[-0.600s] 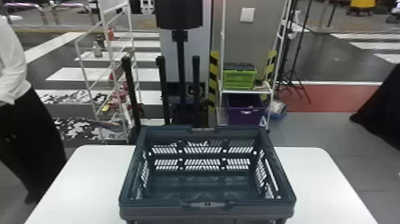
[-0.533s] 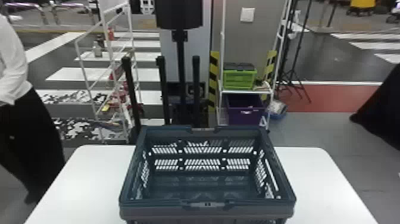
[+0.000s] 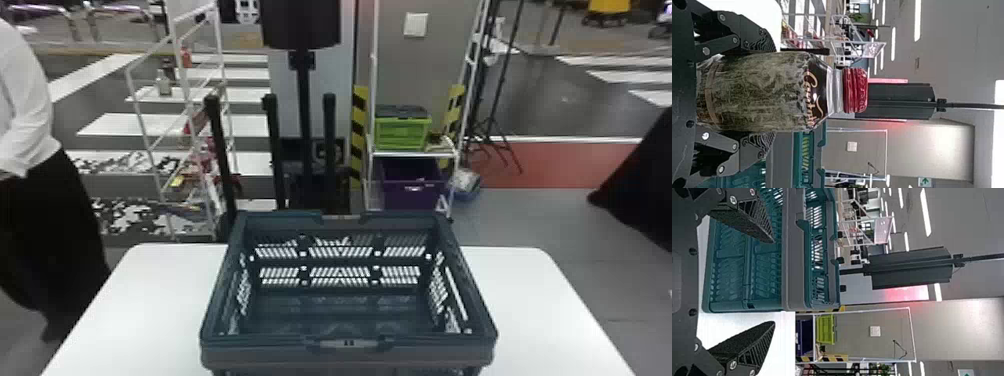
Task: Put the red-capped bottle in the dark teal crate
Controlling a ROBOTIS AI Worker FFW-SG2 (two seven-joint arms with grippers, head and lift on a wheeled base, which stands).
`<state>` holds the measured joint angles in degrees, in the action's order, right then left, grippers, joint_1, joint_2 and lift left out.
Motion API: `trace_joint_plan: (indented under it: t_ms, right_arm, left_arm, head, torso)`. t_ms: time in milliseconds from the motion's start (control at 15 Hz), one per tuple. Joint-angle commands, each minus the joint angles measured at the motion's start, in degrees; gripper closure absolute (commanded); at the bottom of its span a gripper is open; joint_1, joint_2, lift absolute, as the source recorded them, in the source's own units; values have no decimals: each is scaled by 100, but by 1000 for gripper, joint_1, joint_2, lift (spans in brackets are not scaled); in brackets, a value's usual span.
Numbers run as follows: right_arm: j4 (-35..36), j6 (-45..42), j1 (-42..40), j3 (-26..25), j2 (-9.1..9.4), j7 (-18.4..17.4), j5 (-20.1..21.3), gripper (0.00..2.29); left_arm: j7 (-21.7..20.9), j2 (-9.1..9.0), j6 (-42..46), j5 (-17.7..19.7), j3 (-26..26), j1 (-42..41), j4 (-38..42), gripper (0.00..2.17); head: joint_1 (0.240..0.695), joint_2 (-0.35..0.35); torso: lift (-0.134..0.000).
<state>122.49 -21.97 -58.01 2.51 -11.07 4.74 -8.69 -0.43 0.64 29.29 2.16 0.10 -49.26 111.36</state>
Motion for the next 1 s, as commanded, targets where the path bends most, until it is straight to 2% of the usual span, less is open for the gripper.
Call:
trace_joint_plan:
  t_ms: [0,200,333,533,600,667,733,800,867,933]
  right_arm:
    - [-6,-4,0,-22,-18,0,-1,151]
    - [-32,-21,-9,-58,-27,0,-45,151]
    - [-50,-56,-9,-66,-9,0,-54,151]
    - [-58,-56,0,-93,17,0,-54,151]
    - [-50,-56,9,-110,52,0,-63,151]
    - [-50,-56,9,-137,79,0,-63,151]
    - [-50,-56,0,-154,96,0,-63,151]
    - [-50,-74,0,-181,131,0,-63,151]
    - [-41,-92,-9,-198,158,0,-63,151]
    - [-50,-144,-9,-198,184,0,-63,151]
  left_arm:
    - [-9,32,-376,-23,7,39,202,1700]
    - [-80,270,-1449,56,236,241,922,1700]
    - [-168,287,-2257,83,482,488,1476,1703]
    - [-484,296,-4191,91,930,1226,2364,1700]
    - [-484,358,-4841,118,1027,1577,2531,1703]
    - [-475,586,-5492,135,992,1964,2636,1700]
    - [-633,683,-6177,135,1027,2377,2654,1700]
    - [-1108,744,-7232,47,1036,2913,2663,1700]
    - [-1547,771,-7830,-14,1036,3405,2645,1700]
    - [-1811,841,-8287,-41,983,3792,2557,1700]
  head:
    - [499,0]
    - [499,0]
    - [499,0]
    - [499,0]
    - [499,0]
    - [499,0]
    - [499,0]
    - [499,0]
    - [499,0]
    - [499,0]
  torso:
    - [0]
    - [0]
    - [0]
    - [0]
    - [0]
    - [0]
    - [0]
    - [0]
    - [0]
    - [0]
